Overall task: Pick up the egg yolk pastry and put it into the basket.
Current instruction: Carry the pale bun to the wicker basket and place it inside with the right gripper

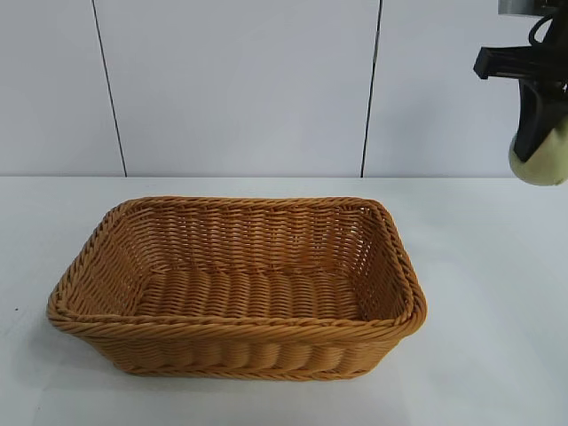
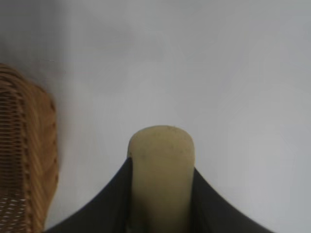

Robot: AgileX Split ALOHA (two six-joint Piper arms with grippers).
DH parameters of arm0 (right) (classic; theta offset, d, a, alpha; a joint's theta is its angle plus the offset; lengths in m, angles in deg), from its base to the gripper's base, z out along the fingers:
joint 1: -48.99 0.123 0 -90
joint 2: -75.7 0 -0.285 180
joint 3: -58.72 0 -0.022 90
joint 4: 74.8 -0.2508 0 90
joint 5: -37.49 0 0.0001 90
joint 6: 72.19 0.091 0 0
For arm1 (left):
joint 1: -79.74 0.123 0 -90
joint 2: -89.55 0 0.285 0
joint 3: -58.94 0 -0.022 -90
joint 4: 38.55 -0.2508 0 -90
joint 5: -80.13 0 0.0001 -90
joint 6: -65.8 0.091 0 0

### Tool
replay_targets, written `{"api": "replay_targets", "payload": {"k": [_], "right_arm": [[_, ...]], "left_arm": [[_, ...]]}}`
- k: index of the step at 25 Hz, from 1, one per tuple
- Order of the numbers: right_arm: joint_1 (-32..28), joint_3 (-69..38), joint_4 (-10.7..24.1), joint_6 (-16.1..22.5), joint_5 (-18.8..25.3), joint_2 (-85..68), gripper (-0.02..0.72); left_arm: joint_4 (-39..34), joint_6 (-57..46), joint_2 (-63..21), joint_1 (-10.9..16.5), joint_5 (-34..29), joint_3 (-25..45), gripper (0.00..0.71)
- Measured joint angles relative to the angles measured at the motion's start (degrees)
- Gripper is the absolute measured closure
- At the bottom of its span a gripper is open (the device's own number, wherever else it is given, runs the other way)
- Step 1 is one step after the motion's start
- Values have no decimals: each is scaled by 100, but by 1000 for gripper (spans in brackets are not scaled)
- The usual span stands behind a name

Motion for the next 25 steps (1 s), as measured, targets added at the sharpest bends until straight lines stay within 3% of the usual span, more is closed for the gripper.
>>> {"api": "replay_targets", "payload": {"k": [7,16,20,25], "right_arm": [[1047,0,-112,63,-304,-2,513],[2783,-5,-170,674,-1435,-2,513],[3214,-5,-169,847,-2034,40,513],[3486,-5,-169,889,-2455,441,513]], "left_arm": [[0,0,0,0,0,0,18],[0,0,0,0,0,0,18],[0,0,0,0,0,0,18],[4,0,0,0,0,0,18]]}}
